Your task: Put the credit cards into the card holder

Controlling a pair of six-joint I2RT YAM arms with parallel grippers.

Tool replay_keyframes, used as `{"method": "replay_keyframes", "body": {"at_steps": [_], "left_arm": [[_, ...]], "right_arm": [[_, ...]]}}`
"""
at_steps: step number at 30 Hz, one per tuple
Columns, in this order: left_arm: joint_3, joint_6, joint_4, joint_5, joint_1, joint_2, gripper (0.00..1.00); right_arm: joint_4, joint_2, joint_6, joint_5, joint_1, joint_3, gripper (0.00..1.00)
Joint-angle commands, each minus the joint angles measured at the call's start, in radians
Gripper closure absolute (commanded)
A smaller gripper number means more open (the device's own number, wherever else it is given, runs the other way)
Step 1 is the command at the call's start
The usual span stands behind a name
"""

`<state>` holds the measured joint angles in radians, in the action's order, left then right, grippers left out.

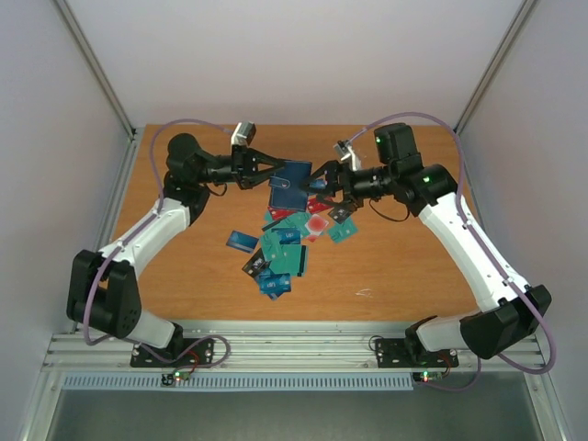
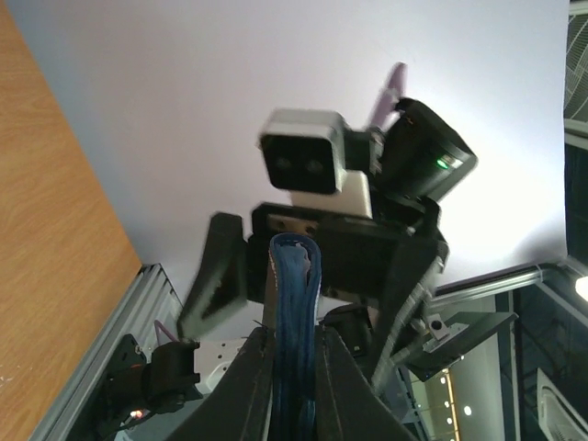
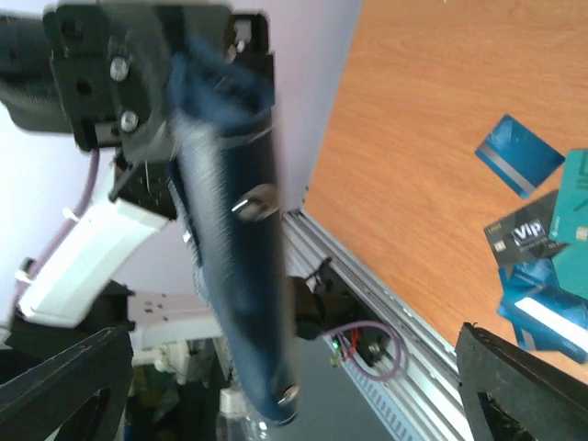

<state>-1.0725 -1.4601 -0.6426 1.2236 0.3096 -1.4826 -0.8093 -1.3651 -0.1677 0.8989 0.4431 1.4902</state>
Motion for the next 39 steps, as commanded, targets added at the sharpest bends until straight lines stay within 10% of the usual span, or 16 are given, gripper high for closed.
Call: {"method": "replay_keyframes", "body": {"at_steps": [1, 16, 26, 32, 39], "left_arm": [[-0.063, 0.033, 0.063, 0.013, 0.002, 0.054, 1.00], [-0.060, -0.113, -0.073, 0.006, 0.009, 0.018, 1.00], [-0.056, -0.203, -0.172, 0.004, 0.030, -0.014, 1.00], [-0.054, -0.169, -0.113, 0.001, 0.035, -0.011, 0.98], [-0.194, 0.330, 0.676, -0.098, 0.038, 0.068, 0.46]], "right_arm": [[0.206, 0.019, -0.103, 0.140, -0.066, -0.043, 0.06], [0.458, -0.009, -0.236, 0.294, -0.054, -0.070, 0.51], [0.400, -0.038, -0.185, 0.279, -0.016, -0.060, 0.55], [0.387, -0.040, -0.186, 0.280, -0.015, -0.057, 0.88], [0.171, -0.051, -0.087, 0.166, -0.015, 0.002, 0.99]]}}
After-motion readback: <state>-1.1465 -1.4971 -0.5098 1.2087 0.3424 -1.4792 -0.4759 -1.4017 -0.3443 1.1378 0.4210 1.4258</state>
